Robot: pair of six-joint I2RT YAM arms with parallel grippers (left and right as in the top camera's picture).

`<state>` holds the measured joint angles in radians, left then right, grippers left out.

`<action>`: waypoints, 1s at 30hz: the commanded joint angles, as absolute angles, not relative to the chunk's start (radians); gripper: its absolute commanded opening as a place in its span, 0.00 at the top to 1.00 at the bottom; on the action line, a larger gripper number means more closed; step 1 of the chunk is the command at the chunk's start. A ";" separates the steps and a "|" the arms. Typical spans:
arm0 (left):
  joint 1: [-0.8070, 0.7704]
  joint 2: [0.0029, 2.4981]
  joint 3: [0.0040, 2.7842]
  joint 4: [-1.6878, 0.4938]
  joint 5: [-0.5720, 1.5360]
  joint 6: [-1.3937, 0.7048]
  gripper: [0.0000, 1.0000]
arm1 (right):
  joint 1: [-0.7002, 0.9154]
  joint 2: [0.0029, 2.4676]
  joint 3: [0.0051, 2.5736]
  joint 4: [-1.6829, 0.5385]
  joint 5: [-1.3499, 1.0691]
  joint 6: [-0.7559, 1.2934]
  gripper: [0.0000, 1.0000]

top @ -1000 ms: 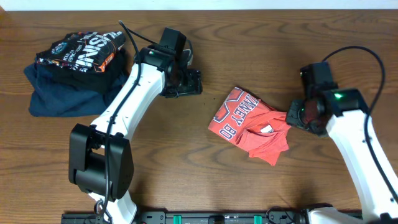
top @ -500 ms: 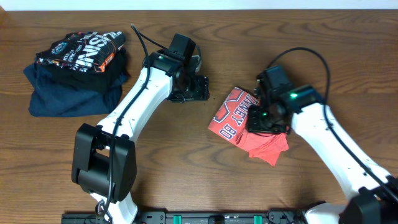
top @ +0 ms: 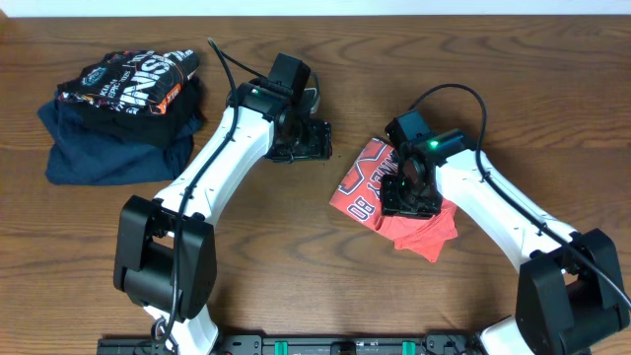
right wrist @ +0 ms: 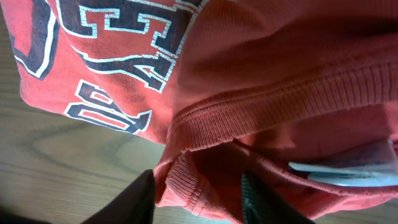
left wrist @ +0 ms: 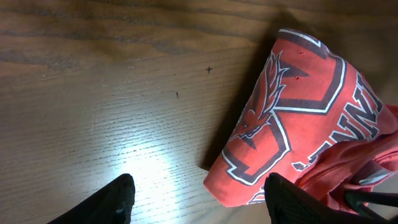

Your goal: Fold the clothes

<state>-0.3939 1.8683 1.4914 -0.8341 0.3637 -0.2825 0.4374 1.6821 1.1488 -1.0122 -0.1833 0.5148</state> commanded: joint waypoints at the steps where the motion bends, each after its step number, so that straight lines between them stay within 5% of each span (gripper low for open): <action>1: -0.391 1.871 1.481 -0.837 0.366 -0.262 0.32 | 0.452 1.683 1.142 -1.023 -0.176 0.515 0.63; 4: -0.392 1.871 1.481 -0.837 0.366 -0.263 0.32 | 0.453 1.683 1.142 -1.046 -0.155 0.515 0.67; 7: -0.392 1.871 1.481 -0.837 0.366 -0.263 0.32 | 0.453 1.683 1.142 -1.068 -0.137 0.514 0.97; 10: -0.392 1.871 1.481 -0.837 0.366 -0.263 0.31 | 0.452 1.683 1.142 -1.080 -0.126 0.515 0.99; 25: -0.392 1.871 1.481 -0.852 0.366 -0.262 0.32 | 0.342 1.683 1.142 -1.349 0.319 0.587 0.99; 30: -0.392 1.871 1.481 -0.853 0.366 -0.263 0.32 | 0.310 1.683 1.142 -1.362 0.321 0.587 0.65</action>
<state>-0.3939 1.8683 1.4914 -0.8490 0.3637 -0.2798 0.3267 1.6821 1.1484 -1.3571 0.2504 0.5705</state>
